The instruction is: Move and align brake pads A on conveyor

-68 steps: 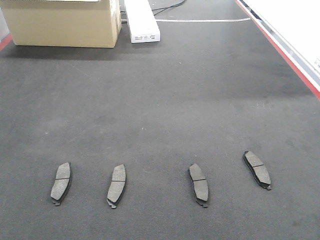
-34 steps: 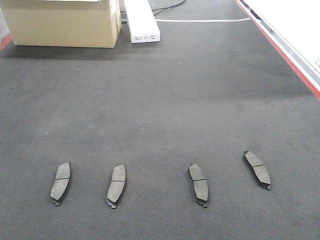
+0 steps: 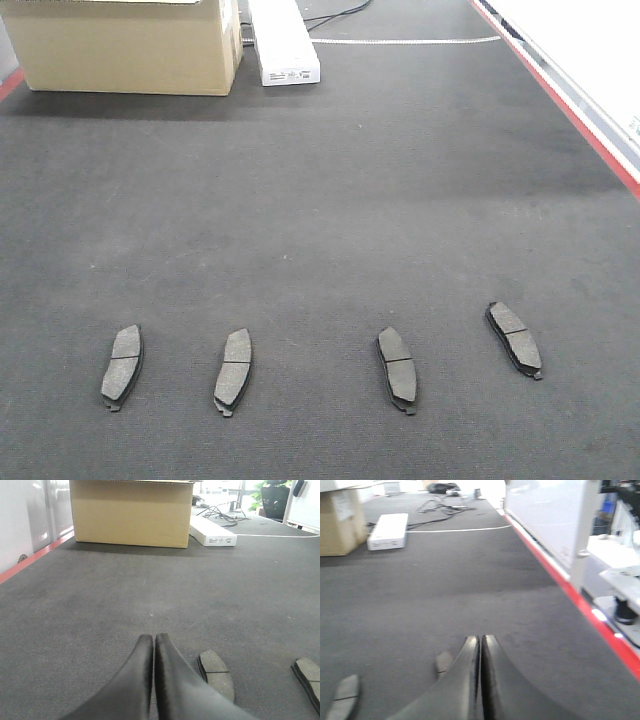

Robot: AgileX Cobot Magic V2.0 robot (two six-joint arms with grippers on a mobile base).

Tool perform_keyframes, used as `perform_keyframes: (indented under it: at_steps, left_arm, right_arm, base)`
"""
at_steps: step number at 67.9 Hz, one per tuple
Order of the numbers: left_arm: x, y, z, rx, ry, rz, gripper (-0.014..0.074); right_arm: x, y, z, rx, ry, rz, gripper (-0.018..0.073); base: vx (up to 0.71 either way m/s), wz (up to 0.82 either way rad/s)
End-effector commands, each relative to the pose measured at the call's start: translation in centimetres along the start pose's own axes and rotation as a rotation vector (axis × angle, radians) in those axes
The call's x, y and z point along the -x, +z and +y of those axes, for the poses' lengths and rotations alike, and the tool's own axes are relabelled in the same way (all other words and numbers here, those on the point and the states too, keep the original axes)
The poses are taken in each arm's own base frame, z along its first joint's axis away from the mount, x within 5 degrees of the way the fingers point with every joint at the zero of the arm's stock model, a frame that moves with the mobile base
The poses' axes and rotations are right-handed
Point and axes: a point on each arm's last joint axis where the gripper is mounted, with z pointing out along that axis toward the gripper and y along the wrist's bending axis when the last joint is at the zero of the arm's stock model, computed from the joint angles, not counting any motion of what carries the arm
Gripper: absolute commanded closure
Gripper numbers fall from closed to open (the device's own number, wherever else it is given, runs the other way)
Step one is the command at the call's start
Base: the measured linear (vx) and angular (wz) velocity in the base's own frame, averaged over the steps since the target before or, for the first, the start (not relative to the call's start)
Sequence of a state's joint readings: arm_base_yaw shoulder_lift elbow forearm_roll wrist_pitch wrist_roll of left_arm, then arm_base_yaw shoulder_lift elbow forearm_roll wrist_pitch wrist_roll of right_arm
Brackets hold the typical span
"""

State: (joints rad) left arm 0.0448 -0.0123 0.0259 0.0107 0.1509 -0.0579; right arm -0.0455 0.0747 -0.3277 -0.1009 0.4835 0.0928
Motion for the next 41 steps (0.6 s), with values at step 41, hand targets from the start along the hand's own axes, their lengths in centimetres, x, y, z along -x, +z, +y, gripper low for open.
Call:
perform_keyframes:
  at_steps: [41]
  left_arm:
    - [0.3, 0.0, -0.1, -0.01, -0.012, -0.083, 0.0603]
  right_arm:
    - [-7.0, 3.0, 0.5, 0.035, -0.025, -0.199, 0.0571]
  base:
    - [0.0, 0.0]
